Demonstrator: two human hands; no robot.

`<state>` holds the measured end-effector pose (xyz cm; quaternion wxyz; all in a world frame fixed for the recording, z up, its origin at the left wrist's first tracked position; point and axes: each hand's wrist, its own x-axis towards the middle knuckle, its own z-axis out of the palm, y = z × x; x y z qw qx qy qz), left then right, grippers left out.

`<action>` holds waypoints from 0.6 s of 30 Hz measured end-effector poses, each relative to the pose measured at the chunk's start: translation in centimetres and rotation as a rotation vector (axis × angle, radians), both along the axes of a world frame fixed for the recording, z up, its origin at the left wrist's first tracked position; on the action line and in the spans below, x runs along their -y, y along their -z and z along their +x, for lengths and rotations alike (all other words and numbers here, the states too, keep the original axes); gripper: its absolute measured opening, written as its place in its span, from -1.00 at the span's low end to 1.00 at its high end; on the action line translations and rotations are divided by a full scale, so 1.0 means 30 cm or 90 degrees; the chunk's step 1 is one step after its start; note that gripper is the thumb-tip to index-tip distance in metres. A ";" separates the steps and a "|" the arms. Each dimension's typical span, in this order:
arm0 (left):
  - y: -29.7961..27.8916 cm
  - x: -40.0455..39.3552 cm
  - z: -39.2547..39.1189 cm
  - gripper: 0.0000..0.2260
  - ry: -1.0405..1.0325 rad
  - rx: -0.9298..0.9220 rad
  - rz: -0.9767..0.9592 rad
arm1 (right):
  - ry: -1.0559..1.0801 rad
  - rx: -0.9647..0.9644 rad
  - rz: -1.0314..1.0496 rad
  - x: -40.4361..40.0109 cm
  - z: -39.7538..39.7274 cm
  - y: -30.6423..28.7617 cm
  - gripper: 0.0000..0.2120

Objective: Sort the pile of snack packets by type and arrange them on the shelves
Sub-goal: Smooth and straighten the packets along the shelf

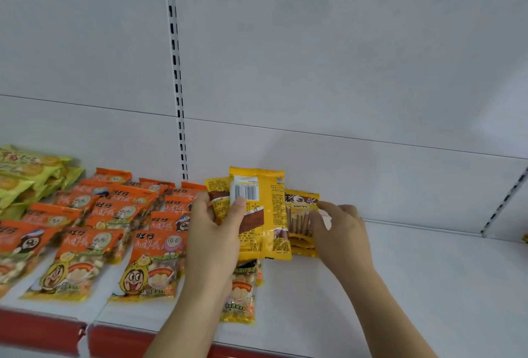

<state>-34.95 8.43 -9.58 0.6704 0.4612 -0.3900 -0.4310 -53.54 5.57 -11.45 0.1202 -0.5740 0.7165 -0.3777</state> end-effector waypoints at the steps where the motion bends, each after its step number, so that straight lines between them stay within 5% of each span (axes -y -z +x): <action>1: -0.001 0.001 -0.008 -0.53 0.006 -0.004 0.000 | -0.013 0.050 -0.055 -0.031 0.021 -0.026 -0.73; 5: 0.016 0.014 -0.049 -0.69 0.040 -0.013 -0.002 | -0.156 0.210 0.029 -0.132 0.080 -0.099 -0.63; 9: 0.031 0.014 -0.066 -0.83 0.003 0.058 0.010 | -0.042 0.343 -0.120 -0.170 0.027 -0.123 -0.87; 11: 0.032 0.014 -0.073 -0.86 0.008 0.064 0.012 | 0.011 0.220 -0.269 -0.180 0.014 -0.121 -0.89; 14: 0.005 -0.003 -0.112 -0.85 0.076 0.007 0.033 | -0.042 -0.118 -0.420 -0.180 0.050 -0.064 -0.89; 18: -0.016 -0.003 -0.136 -0.61 0.179 -0.119 0.075 | -0.116 -0.140 -0.354 -0.188 0.084 0.009 -0.63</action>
